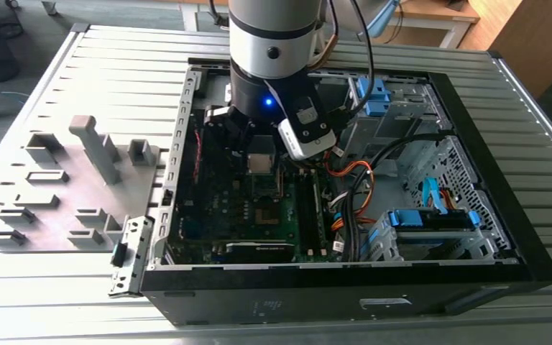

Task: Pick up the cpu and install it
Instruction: 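Place the cpu into insertion slot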

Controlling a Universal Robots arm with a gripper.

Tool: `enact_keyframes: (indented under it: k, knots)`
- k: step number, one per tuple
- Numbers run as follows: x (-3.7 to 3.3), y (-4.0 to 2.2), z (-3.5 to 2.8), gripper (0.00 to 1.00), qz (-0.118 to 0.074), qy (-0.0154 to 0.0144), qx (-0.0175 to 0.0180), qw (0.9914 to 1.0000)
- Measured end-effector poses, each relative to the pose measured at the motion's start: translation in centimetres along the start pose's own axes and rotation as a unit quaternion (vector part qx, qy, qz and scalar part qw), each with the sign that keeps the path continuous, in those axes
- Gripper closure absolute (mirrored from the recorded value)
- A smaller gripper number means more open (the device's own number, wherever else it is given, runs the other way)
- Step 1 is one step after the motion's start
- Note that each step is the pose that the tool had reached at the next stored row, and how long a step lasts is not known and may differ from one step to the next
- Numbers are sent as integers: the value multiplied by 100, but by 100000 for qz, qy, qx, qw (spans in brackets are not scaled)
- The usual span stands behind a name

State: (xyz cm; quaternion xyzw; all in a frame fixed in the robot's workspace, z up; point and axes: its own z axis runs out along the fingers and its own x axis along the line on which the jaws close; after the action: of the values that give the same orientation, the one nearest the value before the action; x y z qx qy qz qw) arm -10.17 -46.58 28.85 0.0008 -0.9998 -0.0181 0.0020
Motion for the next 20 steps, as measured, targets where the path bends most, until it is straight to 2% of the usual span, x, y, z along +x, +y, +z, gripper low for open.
enact_keyframes:
  k: [9,20]
  knots:
    - [0,0,12,53,-4,-49,-43,100000]
    - [-7,-61,181,53,-7,-77,-29,100000]
